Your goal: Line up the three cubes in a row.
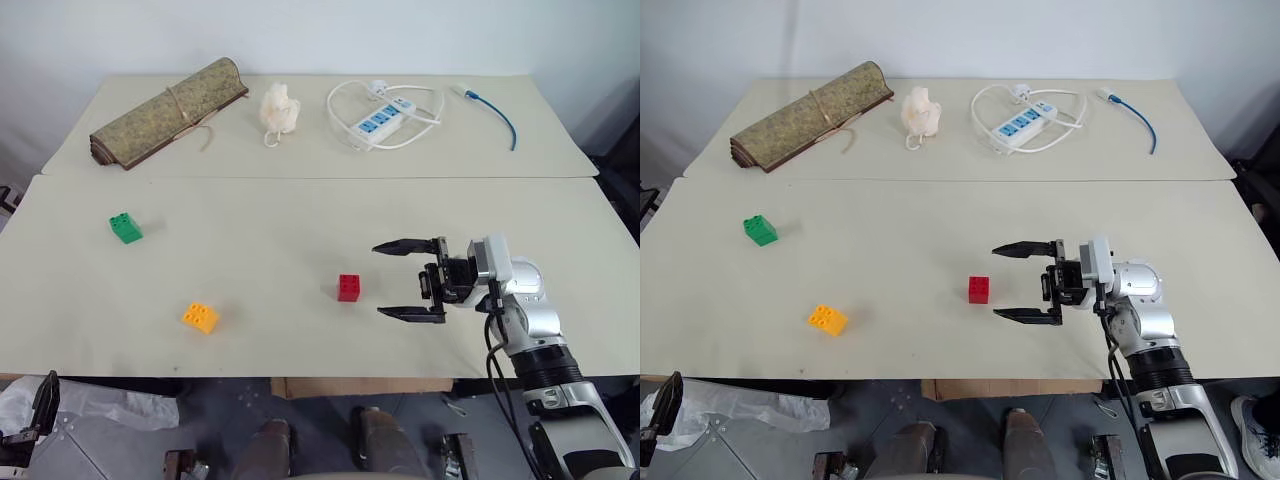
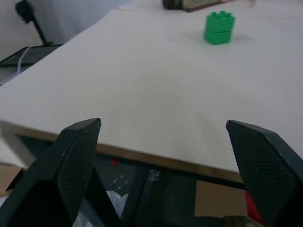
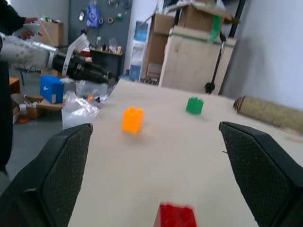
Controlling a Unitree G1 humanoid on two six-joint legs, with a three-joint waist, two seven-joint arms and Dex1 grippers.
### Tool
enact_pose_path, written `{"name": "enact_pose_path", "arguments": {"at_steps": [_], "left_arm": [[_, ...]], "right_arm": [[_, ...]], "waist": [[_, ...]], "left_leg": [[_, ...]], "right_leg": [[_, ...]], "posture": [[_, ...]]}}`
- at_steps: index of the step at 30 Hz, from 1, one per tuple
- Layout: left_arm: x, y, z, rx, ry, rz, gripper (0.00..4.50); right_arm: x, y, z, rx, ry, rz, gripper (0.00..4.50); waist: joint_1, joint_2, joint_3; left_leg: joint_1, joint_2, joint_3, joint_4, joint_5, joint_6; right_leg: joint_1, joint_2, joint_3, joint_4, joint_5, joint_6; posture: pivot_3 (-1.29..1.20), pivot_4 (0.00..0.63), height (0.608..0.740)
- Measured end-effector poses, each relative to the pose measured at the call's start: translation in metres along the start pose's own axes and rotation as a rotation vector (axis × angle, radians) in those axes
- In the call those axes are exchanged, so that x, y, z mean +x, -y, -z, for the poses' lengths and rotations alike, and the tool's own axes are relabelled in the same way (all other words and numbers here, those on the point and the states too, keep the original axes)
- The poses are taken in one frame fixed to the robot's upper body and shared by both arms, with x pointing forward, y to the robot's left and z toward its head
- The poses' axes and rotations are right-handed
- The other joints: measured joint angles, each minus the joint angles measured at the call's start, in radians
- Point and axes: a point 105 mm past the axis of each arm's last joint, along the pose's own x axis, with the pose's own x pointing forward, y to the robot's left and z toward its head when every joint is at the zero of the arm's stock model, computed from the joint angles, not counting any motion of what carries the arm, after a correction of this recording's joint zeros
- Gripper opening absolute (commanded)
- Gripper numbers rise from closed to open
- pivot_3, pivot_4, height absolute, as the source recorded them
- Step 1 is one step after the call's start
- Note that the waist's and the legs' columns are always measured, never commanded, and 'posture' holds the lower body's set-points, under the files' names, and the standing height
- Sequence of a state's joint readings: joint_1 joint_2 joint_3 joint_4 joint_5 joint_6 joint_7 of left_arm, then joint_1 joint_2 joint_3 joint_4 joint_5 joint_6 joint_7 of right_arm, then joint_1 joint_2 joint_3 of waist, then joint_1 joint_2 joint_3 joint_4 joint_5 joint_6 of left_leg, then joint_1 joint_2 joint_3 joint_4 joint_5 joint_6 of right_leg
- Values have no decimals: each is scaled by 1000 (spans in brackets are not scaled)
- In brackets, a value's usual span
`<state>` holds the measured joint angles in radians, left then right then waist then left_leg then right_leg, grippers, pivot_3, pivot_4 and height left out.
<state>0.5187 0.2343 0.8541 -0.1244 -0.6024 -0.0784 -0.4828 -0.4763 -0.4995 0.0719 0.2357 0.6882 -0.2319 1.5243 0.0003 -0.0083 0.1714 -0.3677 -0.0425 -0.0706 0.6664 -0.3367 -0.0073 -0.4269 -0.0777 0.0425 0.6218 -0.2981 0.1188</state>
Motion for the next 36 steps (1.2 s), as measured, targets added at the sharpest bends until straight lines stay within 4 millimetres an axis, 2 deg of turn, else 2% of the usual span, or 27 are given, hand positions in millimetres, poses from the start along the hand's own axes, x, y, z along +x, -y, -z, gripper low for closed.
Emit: {"name": "enact_pose_path", "arguments": {"at_steps": [4,7,10,12,14,19,21,27,30,36], "left_arm": [[42,25,-26,-65,131,-13,4500],[91,51,-46,-114,147,-27,4500],[127,67,-65,-124,162,-54,4500],[146,73,-67,-134,153,-81,4500],[167,82,-59,-131,105,-90,4500],[206,101,-45,-134,28,-102,4500],[216,108,-43,-117,14,-88,4500],[221,113,-30,-126,-31,-67,4500],[221,112,-28,-127,-37,-71,3955],[220,111,-25,-130,-40,-74,2182]], "right_arm": [[1,4,1,-7,-4,28,4483],[2,12,-4,-8,2,59,4483],[3,16,-6,-6,3,76,4483],[4,17,-5,-3,1,87,4483],[5,18,-4,-3,-1,92,4483],[17,11,-9,-1,24,82,4483],[19,7,-9,5,29,83,4483],[21,5,-11,5,26,97,4483],[22,5,-12,1,24,108,4500],[20,3,-9,12,21,130,4500]], "waist": [[14,0,0],[18,0,0],[13,-1,-1],[2,-1,-1],[-4,-1,-1],[-2,-1,-1],[-3,-1,-1],[-4,-1,-1],[-2,-1,-1],[-2,-1,-1]], "left_leg": [[0,-1,-1,1,0,0],[0,-1,-1,2,1,-1],[0,-1,-1,2,1,-1],[-1,-1,0,1,1,-2],[-1,-1,0,1,1,-2],[-2,-1,0,2,1,-2],[-2,-2,0,2,1,-2],[-2,-1,0,2,1,-2],[-2,-1,0,2,2,-2],[-2,-1,0,2,2,-2]], "right_leg": [[0,0,-1,1,0,0],[-1,0,-4,4,0,0],[-2,1,-4,6,0,0],[-2,1,-4,6,0,1],[-3,1,-5,6,0,1],[-3,1,-6,6,0,1],[-3,0,-7,6,1,1],[-4,0,-7,6,1,1],[-3,0,-7,6,1,1],[-3,0,-7,6,1,1]], "posture": [[0,150,740],[0,150,740],[0,150,740],[0,150,740],[0,150,740],[0,150,740],[0,150,740],[0,150,740],[0,150,740],[0,150,740]]}}
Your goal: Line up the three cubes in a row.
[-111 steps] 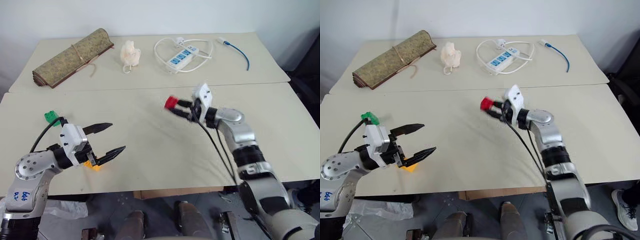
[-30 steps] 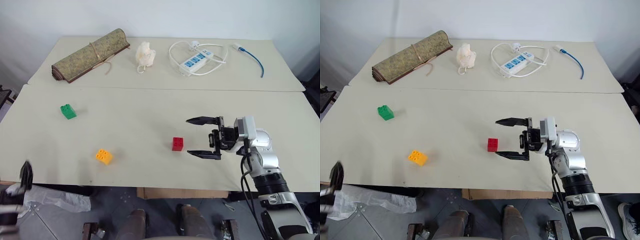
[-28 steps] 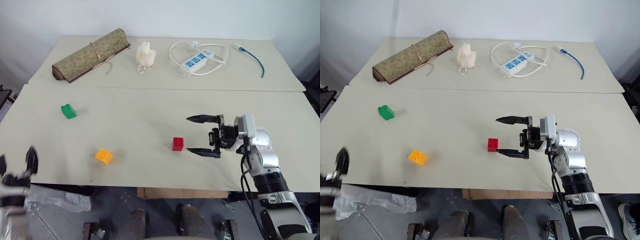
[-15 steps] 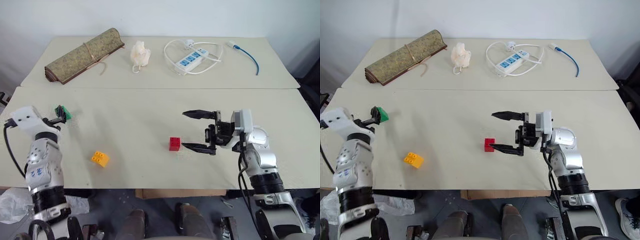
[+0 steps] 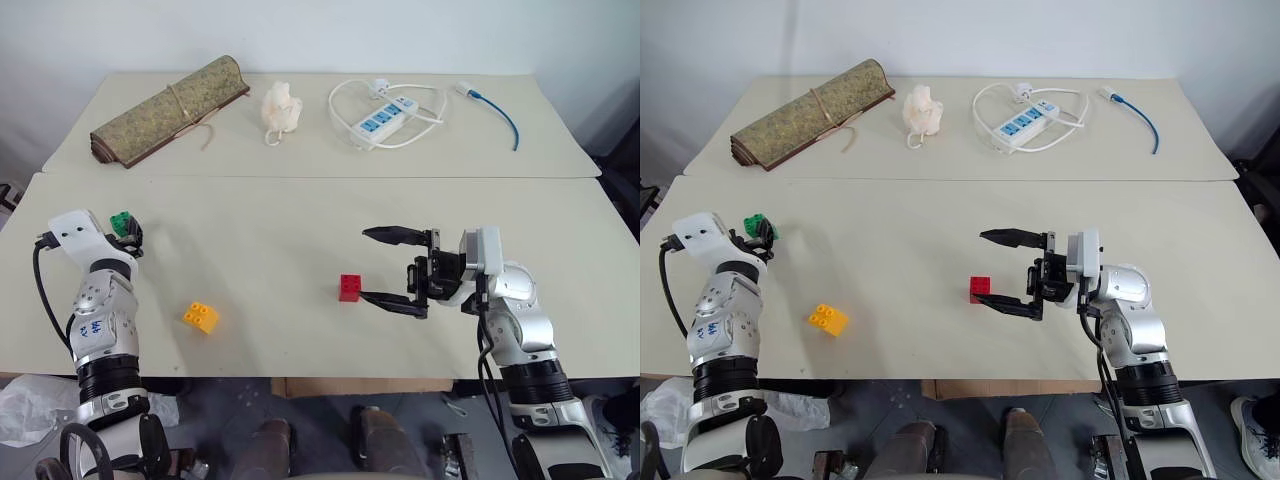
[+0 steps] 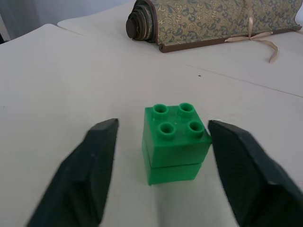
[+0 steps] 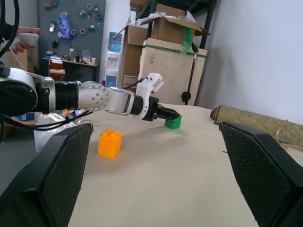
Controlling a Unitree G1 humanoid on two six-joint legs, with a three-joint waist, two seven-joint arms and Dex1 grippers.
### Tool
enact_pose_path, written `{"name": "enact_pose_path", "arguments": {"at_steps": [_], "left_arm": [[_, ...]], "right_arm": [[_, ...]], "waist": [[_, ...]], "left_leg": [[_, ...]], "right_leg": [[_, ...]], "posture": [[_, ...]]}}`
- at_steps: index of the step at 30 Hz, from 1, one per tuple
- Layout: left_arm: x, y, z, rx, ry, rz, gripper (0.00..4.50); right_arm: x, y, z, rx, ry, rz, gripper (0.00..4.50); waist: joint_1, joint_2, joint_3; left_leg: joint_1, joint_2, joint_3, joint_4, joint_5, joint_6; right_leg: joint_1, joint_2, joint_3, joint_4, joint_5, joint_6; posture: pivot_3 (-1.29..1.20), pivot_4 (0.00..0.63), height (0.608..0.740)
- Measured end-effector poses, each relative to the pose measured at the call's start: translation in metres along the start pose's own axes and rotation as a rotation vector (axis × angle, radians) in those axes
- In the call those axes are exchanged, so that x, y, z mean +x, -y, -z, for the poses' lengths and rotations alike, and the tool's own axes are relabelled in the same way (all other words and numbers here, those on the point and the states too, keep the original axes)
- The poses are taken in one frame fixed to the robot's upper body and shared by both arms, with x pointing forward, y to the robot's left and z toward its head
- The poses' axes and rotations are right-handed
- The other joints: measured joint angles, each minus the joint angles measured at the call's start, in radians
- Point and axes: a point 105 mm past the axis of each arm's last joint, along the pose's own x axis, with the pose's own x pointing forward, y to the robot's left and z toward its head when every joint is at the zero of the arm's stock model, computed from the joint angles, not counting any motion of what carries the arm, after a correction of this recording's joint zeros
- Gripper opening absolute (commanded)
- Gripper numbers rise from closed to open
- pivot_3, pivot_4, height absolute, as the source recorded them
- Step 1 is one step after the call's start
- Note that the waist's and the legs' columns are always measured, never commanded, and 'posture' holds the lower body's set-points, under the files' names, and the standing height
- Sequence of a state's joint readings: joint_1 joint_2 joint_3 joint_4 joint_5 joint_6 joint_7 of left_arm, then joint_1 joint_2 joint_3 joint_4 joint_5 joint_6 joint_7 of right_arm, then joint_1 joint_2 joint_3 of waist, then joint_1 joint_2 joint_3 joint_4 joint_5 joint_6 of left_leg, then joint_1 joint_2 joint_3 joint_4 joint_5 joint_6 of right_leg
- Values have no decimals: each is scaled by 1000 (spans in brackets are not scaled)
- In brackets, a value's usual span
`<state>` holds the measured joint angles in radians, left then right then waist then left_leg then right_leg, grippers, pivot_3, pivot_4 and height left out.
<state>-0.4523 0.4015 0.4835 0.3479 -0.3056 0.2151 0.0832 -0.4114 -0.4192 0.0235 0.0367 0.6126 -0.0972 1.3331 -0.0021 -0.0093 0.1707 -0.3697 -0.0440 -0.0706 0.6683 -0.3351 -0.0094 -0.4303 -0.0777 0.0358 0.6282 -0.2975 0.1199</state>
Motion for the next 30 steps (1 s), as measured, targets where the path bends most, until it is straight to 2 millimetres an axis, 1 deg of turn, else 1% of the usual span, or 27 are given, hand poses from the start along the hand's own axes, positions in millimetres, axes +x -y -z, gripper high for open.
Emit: {"name": "enact_pose_path", "arguments": {"at_steps": [2,3,6,9,11,13,14,15,16,17,18,19,20,21,22,23,26,29,30], "left_arm": [[-1,-1,1,1,2,-1,1550],[-1,-2,1,2,3,-1,1445],[-4,-3,2,9,12,12,1447],[-14,-5,2,28,38,70,1447],[-24,-7,-6,40,87,149,1447],[-37,-3,-30,22,165,318,1447],[-46,2,-48,9,223,422,1447],[-61,12,-72,12,290,586,1447],[-70,20,-89,33,327,690,1447],[-80,29,-104,84,335,805,1447],[-88,38,-110,136,295,927,1447],[-94,48,-110,187,221,1044,1447],[-98,54,-107,205,170,1120,1447],[-105,67,-99,218,95,1244,1447],[-111,82,-89,231,22,1373,1447],[-117,92,-81,237,-24,1464,1447],[-127,112,-60,292,-133,1655,1447],[-125,129,-48,359,-165,1764,1447],[-122,144,-41,382,-163,1822,1447]], "right_arm": [[0,0,1,-2,-2,2,4500],[0,0,1,-2,-4,3,4500],[1,-1,1,-2,0,4,4500],[2,0,2,-4,-1,4,4500],[2,0,2,-7,-5,12,4500],[0,2,1,-15,-13,26,4500],[-3,4,0,-23,-22,39,4500],[-10,7,-2,-37,-39,61,4500],[-15,9,-3,-47,-57,76,4500],[-21,11,-5,-59,-73,95,4500],[-28,11,-6,-64,-92,111,4500],[-37,11,-6,-63,-118,132,4500],[-43,11,-5,-63,-133,148,4500],[-49,10,-4,-59,-149,165,4500],[-52,11,-3,-56,-158,174,4500],[-53,11,-4,-62,-159,174,4500],[-55,11,-5,-78,-166,177,4500],[-60,10,-4,-89,-187,183,4500],[-65,8,-2,-86,-212,182,4500]], "waist": [[-1,0,0],[-1,0,0],[-1,0,0],[-2,0,0],[-3,0,0],[-3,0,0],[-2,-1,0],[-1,-1,0],[2,0,0],[5,0,1],[9,0,1],[11,1,1],[11,3,1],[11,4,1],[11,4,1],[5,4,1],[-9,4,2],[-20,4,2],[-14,4,1]], "left_leg": [[0,0,0,0,0,0],[0,0,0,0,0,0],[0,0,0,0,0,0],[0,0,0,0,0,0],[0,1,0,0,0,0],[-1,2,0,0,0,0],[-1,1,0,0,0,0],[-1,1,-1,0,0,0],[-1,1,-1,0,0,0],[0,0,-2,0,0,0],[0,0,-2,0,0,1],[1,-1,-2,-1,0,1],[1,-2,-1,-2,0,2],[2,-3,-1,-2,0,3],[1,-2,-1,-2,0,3],[1,-2,-1,-2,0,3],[0,0,1,-2,0,1],[0,1,1,-3,1,1],[0,-1,1,-2,1,2]], "right_leg": [[0,0,0,0,0,0],[0,0,0,0,0,0],[0,0,0,0,0,0],[0,0,0,0,0,0],[0,0,0,0,0,0],[0,0,-1,0,0,0],[0,0,-1,-1,0,0],[1,-1,-1,-1,0,0],[1,-2,-1,-2,0,-1],[3,-2,-1,-3,0,-1],[3,-2,-1,-4,0,-1],[3,-2,-1,-5,-1,-1],[3,-2,-1,-5,-1,-1],[3,-3,0,-4,-1,-1],[3,-2,-1,-5,0,-1],[2,-2,0,-4,0,-1],[1,0,0,-1,0,-1],[0,1,0,-1,0,-1],[0,2,-1,0,0,-1]], "posture": [[0,150,740],[0,150,740],[0,150,740],[0,150,740],[0,150,740],[0,150,740],[0,150,740],[0,150,740],[0,150,740],[0,150,740],[0,150,740],[0,150,740],[0,150,740],[0,150,740],[0,150,740],[0,150,740],[0,150,740],[0,150,740],[0,150,740]]}}
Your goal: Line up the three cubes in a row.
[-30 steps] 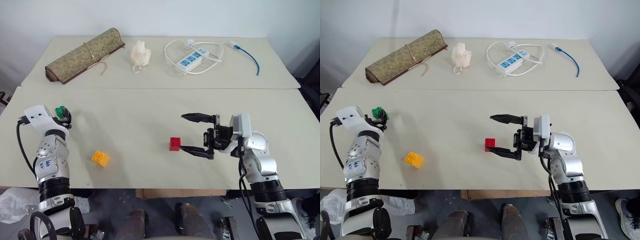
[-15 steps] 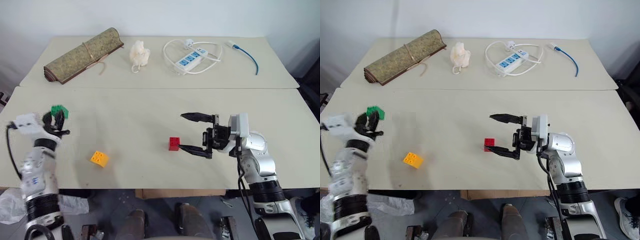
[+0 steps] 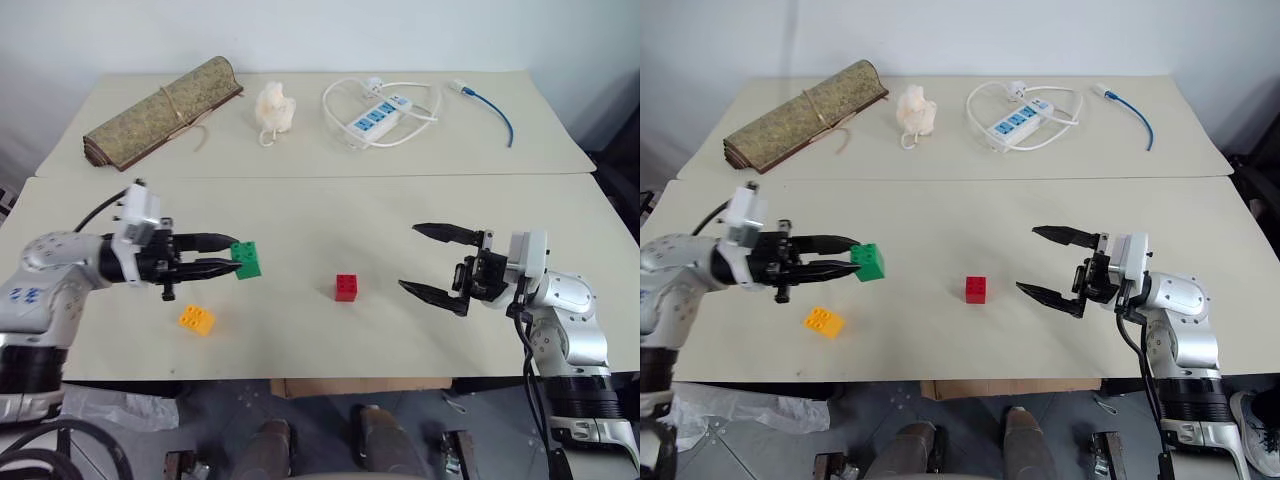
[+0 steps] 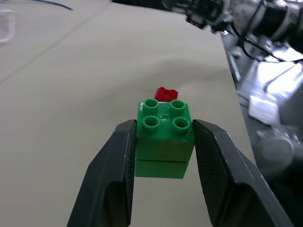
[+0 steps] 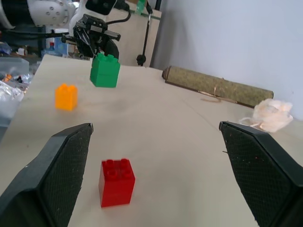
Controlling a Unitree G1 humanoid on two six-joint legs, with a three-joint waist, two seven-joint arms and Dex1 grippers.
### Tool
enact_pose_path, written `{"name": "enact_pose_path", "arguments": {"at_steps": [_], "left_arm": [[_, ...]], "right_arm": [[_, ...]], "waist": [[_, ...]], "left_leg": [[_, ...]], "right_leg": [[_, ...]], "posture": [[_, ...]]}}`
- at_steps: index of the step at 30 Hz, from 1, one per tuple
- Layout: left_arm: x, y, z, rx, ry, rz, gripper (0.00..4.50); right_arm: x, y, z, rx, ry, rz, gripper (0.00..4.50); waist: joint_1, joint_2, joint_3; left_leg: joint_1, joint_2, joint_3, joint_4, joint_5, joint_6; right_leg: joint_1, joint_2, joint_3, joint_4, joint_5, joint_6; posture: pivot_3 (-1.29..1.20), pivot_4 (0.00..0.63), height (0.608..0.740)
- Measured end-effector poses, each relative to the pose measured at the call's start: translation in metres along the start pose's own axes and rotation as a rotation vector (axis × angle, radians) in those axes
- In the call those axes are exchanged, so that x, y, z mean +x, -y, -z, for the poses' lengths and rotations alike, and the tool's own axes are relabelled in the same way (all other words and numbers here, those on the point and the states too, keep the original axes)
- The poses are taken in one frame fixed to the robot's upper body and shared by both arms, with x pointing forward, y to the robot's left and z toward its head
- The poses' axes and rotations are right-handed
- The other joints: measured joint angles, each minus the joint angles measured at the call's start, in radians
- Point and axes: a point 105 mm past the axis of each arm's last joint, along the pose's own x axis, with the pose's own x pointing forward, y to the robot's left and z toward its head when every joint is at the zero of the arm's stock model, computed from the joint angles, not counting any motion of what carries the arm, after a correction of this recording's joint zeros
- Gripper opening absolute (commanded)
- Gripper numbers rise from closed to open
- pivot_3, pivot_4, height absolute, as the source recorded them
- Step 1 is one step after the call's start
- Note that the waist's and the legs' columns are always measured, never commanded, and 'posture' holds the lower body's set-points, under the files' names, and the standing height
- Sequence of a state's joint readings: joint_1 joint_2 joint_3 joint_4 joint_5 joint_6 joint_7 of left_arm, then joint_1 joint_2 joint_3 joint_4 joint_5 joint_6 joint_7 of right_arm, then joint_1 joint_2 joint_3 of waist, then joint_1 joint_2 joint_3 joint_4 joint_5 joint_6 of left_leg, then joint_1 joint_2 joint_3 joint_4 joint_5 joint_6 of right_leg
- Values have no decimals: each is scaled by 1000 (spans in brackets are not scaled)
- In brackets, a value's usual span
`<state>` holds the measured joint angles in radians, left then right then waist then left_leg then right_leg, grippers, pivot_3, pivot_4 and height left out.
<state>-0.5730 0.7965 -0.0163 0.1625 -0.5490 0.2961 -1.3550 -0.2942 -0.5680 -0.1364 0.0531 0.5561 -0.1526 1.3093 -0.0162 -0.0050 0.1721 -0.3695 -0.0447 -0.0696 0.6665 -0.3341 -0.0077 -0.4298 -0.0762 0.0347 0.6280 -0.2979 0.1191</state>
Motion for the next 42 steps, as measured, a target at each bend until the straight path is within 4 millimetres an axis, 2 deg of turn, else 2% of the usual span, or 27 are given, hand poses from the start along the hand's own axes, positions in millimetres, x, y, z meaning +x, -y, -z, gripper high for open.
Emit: {"name": "enact_pose_path", "arguments": {"at_steps": [3,5,8,17,21,28,29,33,36,37,42], "left_arm": [[36,-4,18,6,-31,120,1447],[47,-2,35,-15,-60,148,1447],[48,-4,47,-3,-97,140,1447],[58,-10,52,53,-103,143,1447],[54,-17,54,56,-97,96,1447],[52,-17,55,54,-94,97,1447],[51,-17,56,49,-94,99,2174],[51,-19,55,34,-91,89,3348],[49,-22,43,76,-59,54,4300],[47,-22,37,101,-44,42,4448],[15,-16,17,145,-20,-32,4448]], "right_arm": [[-12,-7,5,12,-56,-9,4500],[-22,-12,8,27,-85,4,4500],[-26,-17,10,37,-101,16,4500],[-22,-18,5,14,-91,18,4500],[-20,-19,6,19,-88,15,4500],[-17,-19,5,22,-79,4,4500],[-16,-19,5,26,-77,-1,4500],[-12,-21,7,63,-75,-27,4500],[-7,-20,6,65,-69,-53,4500],[-5,-19,5,64,-65,-61,4500],[2,-21,3,83,-39,-107,4500]], "waist": [[14,0,0],[13,-1,0],[4,-1,1],[16,-1,1],[16,-1,1],[16,-1,1],[15,-1,1],[15,-1,1],[14,-1,1],[13,-1,1],[9,-1,1]], "left_leg": [[-1,-2,1,1,0,2],[-1,-3,1,1,0,3],[-1,-1,3,1,0,3],[-1,-2,2,5,0,3],[-1,-2,2,6,0,3],[-1,-2,2,6,0,3],[-1,-2,2,6,0,3],[-1,-2,1,7,0,3],[-2,-2,1,8,0,3],[-2,-1,1,8,0,3],[-2,0,1,7,0,2]], "right_leg": [[0,2,1,0,1,1],[0,1,2,-1,1,2],[-1,-1,3,0,1,2],[0,-1,3,0,1,2],[0,-1,3,1,1,2],[0,-1,3,1,1,2],[0,-1,3,1,1,2],[0,-1,2,2,1,2],[0,-2,2,2,1,3],[0,-2,2,2,1,3],[-1,-2,3,2,1,3]], "posture": [[0,150,740],[0,150,740],[0,150,740],[0,150,740],[0,150,740],[0,150,740],[0,150,740],[0,150,740],[0,150,740],[0,150,740],[0,150,740]]}}
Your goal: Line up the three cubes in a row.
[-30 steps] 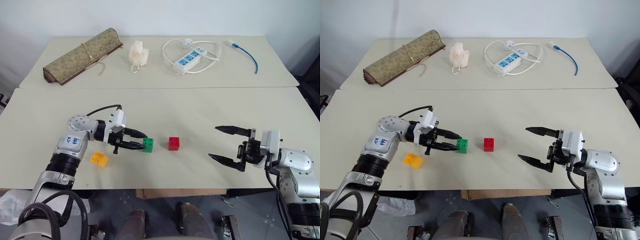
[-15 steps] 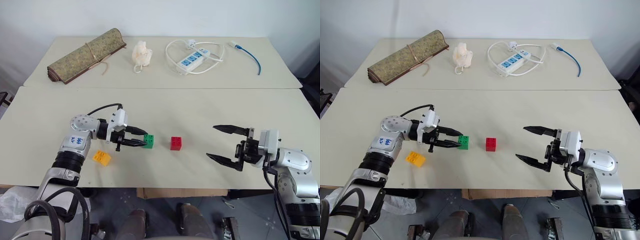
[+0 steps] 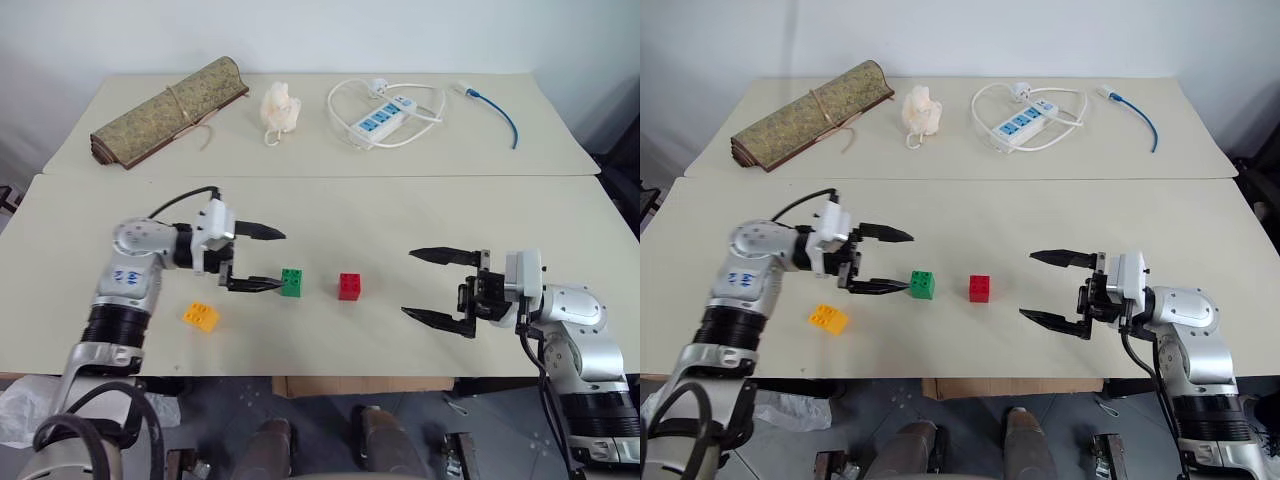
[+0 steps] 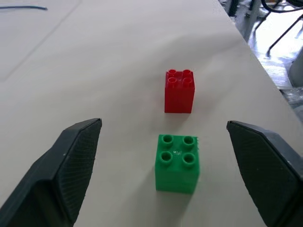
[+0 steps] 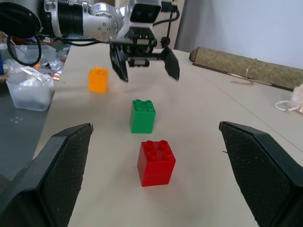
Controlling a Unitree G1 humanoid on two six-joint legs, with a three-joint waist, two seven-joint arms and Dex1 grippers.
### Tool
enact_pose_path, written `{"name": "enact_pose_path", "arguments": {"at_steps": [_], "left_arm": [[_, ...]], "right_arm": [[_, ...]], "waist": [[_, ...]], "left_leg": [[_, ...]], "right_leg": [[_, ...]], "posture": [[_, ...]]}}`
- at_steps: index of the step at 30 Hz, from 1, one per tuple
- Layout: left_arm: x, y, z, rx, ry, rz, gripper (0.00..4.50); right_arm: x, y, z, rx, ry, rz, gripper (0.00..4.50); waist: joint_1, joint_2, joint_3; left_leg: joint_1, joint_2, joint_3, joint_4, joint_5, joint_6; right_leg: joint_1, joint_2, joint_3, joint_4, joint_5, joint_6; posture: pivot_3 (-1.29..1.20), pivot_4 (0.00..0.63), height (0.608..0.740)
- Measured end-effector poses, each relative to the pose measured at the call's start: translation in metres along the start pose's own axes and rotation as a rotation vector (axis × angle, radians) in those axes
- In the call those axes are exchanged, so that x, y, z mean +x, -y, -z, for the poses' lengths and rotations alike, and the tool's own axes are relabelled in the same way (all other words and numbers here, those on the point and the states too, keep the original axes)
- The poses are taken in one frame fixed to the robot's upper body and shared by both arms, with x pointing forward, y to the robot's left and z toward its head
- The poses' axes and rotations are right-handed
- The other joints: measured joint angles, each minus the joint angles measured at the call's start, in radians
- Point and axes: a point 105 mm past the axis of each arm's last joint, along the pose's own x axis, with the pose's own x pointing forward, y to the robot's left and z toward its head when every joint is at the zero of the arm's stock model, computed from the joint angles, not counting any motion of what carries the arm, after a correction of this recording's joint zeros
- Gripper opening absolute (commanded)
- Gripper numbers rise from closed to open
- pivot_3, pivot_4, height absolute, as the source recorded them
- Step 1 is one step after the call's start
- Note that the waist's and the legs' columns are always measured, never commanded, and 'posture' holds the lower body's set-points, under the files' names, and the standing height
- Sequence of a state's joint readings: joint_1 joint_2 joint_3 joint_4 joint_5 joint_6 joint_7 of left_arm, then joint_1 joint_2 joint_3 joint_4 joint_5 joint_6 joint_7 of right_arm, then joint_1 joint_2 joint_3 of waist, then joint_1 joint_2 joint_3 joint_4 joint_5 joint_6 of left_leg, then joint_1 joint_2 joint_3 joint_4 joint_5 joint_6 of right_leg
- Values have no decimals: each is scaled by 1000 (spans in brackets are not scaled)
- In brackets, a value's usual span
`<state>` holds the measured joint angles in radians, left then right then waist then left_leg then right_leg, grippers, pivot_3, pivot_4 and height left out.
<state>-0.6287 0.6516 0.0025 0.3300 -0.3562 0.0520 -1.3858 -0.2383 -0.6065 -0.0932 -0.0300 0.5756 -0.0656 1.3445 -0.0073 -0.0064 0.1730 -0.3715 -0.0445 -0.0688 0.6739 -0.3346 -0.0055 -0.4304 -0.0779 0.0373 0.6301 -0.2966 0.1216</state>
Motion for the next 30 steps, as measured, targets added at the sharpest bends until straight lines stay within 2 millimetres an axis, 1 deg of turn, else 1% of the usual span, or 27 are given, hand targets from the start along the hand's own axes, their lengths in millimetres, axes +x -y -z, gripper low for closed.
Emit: {"name": "enact_pose_path", "arguments": {"at_steps": [2,4,6,7,8,10,12,13,14,15,16,18,19,22,25,30], "left_arm": [[-25,2,-6,-18,0,-88,4448],[-59,7,-8,-24,-16,-225,4448],[-93,14,0,-49,-25,-373,4448],[-110,21,7,-71,-32,-456,4448],[-123,28,16,-98,-46,-517,4448],[-152,48,33,-143,-88,-644,4448],[-184,77,47,-192,-131,-814,4448],[-196,92,54,-226,-150,-884,4448],[-205,104,59,-252,-164,-939,4448],[-214,122,65,-281,-184,-1004,4448],[-219,136,68,-304,-197,-1046,4448],[-221,160,70,-333,-202,-1118,4448],[-218,166,69,-341,-201,-1130,4448],[-208,174,64,-331,-198,-1136,4448],[-181,174,60,-322,-153,-1091,4448],[-124,159,55,-318,-26,-993,4448]], "right_arm": [[6,-2,-1,12,17,-31,4500],[15,-3,-2,15,42,-67,4500],[21,-4,-3,14,59,-97,4500],[25,-5,-4,10,73,-113,4500],[28,-5,-5,3,88,-119,4500],[37,-6,-7,-12,125,-144,4500],[47,-12,-8,-25,135,-213,4500],[47,-15,-7,-25,136,-237,4500],[48,-17,-6,-24,136,-256,4500],[52,-21,-6,-23,141,-287,4500],[54,-23,-7,-26,147,-306,4500],[57,-27,-9,-33,154,-338,4500],[58,-28,-9,-36,155,-348,4500],[60,-29,-10,-45,158,-368,4500],[60,-26,-11,-54,155,-369,4500],[56,-20,-7,-53,131,-359,4500]], "waist": [[-8,0,0],[-19,0,0],[-22,0,0],[-24,0,0],[-21,0,0],[-20,0,0],[-21,0,0],[-20,0,0],[-19,0,0],[-17,-1,0],[-14,-1,-1],[-4,-3,-1],[4,-3,-1],[18,-4,-2],[17,-3,-2],[8,-3,-2]], "left_leg": [[0,1,0,0,0,0],[1,1,0,-1,0,0],[2,1,1,-4,0,-1],[3,1,1,-5,0,-1],[3,1,0,-6,0,-1],[2,2,0,-6,0,-1],[2,1,0,-7,-1,0],[2,1,0,-7,-1,1],[2,1,0,-7,-2,1],[2,1,0,-7,-2,1],[2,1,-1,-7,-3,1],[2,1,-1,-6,-4,2],[3,1,-1,-6,-4,2],[3,1,-4,-6,-5,3],[4,1,-3,-6,-5,3],[4,1,-3,-6,-4,-1]], "right_leg": [[0,0,0,1,0,0],[0,0,0,1,0,0],[0,0,1,-1,0,-1],[0,0,1,-1,0,-1],[0,0,0,-1,-1,-1],[0,0,0,-2,-1,-1],[1,-1,0,-3,-1,-1],[1,-1,0,-3,-1,-1],[1,-1,0,-4,-1,-1],[2,-2,-1,-5,-1,-1],[3,-2,-1,-6,-1,-1],[4,-3,0,-10,-1,-1],[4,-3,0,-10,-1,-2],[5,-3,1,-10,-1,-2],[5,-3,1,-9,-1,-3],[5,-1,1,-9,-1,-2]], "posture": [[0,150,740],[0,150,740],[0,150,740],[0,150,740],[0,150,740],[0,150,740],[0,150,740],[0,150,740],[0,150,740],[0,150,740],[0,150,740],[0,150,740],[0,150,740],[0,150,740],[0,150,740],[0,150,740]]}}
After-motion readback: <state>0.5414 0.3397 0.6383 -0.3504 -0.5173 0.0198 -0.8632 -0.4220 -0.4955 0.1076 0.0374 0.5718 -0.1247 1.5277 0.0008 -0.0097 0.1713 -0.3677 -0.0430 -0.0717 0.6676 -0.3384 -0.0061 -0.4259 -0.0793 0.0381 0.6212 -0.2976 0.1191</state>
